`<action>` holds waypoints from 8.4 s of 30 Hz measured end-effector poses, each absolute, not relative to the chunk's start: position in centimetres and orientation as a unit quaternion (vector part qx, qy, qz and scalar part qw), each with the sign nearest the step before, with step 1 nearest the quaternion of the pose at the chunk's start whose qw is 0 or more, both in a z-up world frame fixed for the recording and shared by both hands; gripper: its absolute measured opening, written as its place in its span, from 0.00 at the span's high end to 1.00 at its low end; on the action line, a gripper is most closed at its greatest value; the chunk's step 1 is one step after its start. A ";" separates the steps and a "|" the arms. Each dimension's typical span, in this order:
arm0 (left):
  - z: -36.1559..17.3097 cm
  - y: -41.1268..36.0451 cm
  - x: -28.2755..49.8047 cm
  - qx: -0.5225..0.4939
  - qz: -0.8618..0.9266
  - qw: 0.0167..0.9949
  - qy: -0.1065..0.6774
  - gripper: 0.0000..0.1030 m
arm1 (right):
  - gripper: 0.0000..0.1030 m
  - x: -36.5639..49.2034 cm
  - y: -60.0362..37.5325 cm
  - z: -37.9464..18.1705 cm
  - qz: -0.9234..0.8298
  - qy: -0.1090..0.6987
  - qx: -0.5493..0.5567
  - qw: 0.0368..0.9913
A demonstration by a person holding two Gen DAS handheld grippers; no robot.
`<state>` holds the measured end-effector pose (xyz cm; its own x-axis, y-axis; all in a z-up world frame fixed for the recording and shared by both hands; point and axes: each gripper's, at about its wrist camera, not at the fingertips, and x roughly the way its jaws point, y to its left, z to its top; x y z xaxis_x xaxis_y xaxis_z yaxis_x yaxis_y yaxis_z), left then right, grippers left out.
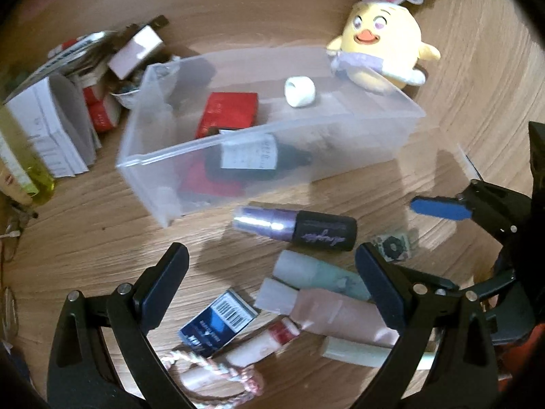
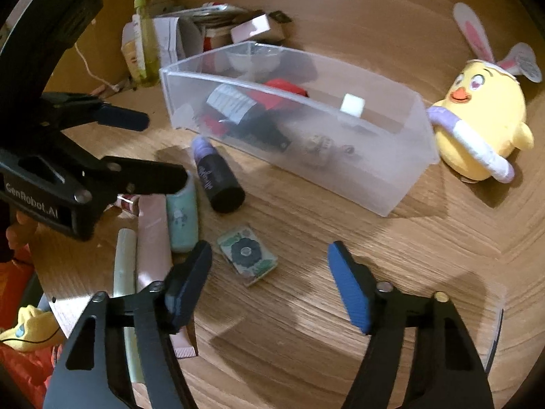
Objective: Organize objects
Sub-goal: 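Move the right tool to the small green square tag on the desk, then grasp the green square tag with the right tool while the left tool reaches the purple-capped bottle, then carry the tag over the box with the right tool while the left tool grasps the purple-capped bottle, then drop the tag into the box with the right tool while the left tool lowers the bottle in, then grasp the light-blue bottle with the right tool while the left tool grasps the braided bracelet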
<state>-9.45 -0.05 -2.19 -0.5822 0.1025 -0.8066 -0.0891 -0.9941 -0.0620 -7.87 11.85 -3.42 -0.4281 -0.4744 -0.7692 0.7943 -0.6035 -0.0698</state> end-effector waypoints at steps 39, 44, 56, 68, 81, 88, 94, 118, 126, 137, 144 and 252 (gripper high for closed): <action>-3.6 0.7 -10.2 -0.475 0.873 0.058 -0.098 0.39 | 0.78 -9.0 14.3 -2.9 -0.836 0.166 0.364 0.374; -3.2 0.2 -9.0 -0.466 0.875 0.063 -0.118 0.39 | 0.78 -9.1 14.2 -2.5 -0.840 0.163 0.362 0.371; -0.4 -1.0 -6.8 -0.420 0.896 0.056 -0.131 0.39 | 0.78 -8.7 13.8 -0.8 -0.849 0.149 0.340 0.377; 3.5 -1.3 -5.8 -0.358 0.927 0.037 -0.102 0.39 | 0.78 -9.0 13.6 2.5 -0.864 0.124 0.307 0.379; 6.7 -1.4 -6.9 -0.304 0.949 0.029 -0.082 0.49 | 0.78 -10.9 13.2 5.7 -0.881 0.092 0.274 0.376; 5.0 -2.4 -7.7 -0.333 0.939 0.023 -0.086 0.47 | 0.78 -12.2 12.9 5.6 -0.879 0.082 0.285 0.374; 2.8 -1.7 -8.0 -0.360 0.932 0.014 -0.035 0.36 | 0.78 -13.5 12.4 4.7 -0.878 0.084 0.300 0.363; -2.6 1.6 -13.0 -0.458 0.883 0.082 0.054 0.33 | 0.78 -16.4 10.1 3.8 -0.864 0.114 0.334 0.360; -2.1 1.3 -12.1 -0.473 0.874 0.103 0.044 0.35 | 0.78 -18.1 9.6 2.6 -0.860 0.112 0.354 0.350; -4.3 1.2 -14.7 -0.501 0.857 0.101 0.063 0.36 | 0.78 -19.9 9.1 1.0 -0.860 0.118 0.381 0.319; -4.3 1.0 -14.6 -0.488 0.865 0.106 0.057 0.62 | 0.78 -20.3 8.6 0.7 -0.858 0.115 0.390 0.315; -1.5 -4.7 0.6 -0.411 0.911 -0.023 -0.025 0.22 | 0.78 -5.3 9.3 -2.1 -0.830 0.181 0.353 0.393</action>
